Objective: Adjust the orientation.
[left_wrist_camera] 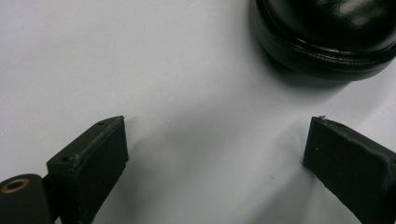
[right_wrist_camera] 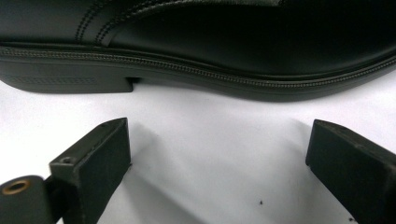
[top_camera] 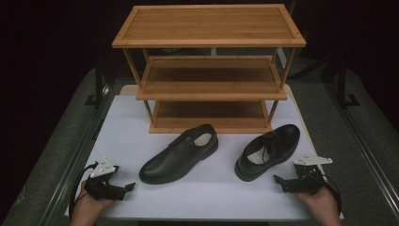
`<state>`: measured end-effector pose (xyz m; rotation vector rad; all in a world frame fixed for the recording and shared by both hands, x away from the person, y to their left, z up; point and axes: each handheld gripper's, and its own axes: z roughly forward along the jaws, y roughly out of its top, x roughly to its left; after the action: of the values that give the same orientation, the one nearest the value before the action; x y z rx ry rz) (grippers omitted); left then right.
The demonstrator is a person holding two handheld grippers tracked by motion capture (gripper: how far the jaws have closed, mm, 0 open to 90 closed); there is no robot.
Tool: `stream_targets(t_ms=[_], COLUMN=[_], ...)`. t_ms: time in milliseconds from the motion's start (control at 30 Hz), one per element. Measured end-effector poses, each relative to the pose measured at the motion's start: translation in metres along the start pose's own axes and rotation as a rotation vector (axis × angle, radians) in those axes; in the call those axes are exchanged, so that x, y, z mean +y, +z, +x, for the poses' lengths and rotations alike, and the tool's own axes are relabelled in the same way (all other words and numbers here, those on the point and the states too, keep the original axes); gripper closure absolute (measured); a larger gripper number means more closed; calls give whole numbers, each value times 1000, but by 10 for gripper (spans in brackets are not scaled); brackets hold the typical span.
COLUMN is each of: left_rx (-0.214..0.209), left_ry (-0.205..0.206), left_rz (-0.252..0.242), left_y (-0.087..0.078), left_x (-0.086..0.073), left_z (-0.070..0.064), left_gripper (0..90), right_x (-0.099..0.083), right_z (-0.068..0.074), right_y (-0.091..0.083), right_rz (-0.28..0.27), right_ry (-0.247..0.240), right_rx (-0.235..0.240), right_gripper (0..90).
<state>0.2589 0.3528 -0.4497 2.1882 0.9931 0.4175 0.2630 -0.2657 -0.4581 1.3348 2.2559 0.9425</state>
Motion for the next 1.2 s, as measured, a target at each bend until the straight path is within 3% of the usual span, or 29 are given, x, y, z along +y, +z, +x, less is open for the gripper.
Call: stream_targets(t_ms=[567,733,833,933,1100,1167,1200], left_rx=[1,-52,-65,-117,-195,-218,-252], left_ry=[3,-28,-12,8,31,28,21], left_rz=[-1,-43,-54,-73,-63,-67,-73], left_y=[0,-7,-10,-17,-21,-22,-22], left_x=[1,2,3,7,15,16,19], left_z=[-1,-3,-6,-14,-26,-28,-32], left_gripper=[61,241,363,511,751,823,847], right_x=[0,0,0,0,0,0,0], right_z=[0,0,0,0,0,0,0], right_y=[0,0,0,0,0,0,0], right_rz=[0,-1,0,-1,-2,-2,-3], right_ry=[0,0,0,0,1,1,1], right_rx=[-1,-1,-1,-1,0,0,0], right_gripper=[61,61,61,62,62,61,61])
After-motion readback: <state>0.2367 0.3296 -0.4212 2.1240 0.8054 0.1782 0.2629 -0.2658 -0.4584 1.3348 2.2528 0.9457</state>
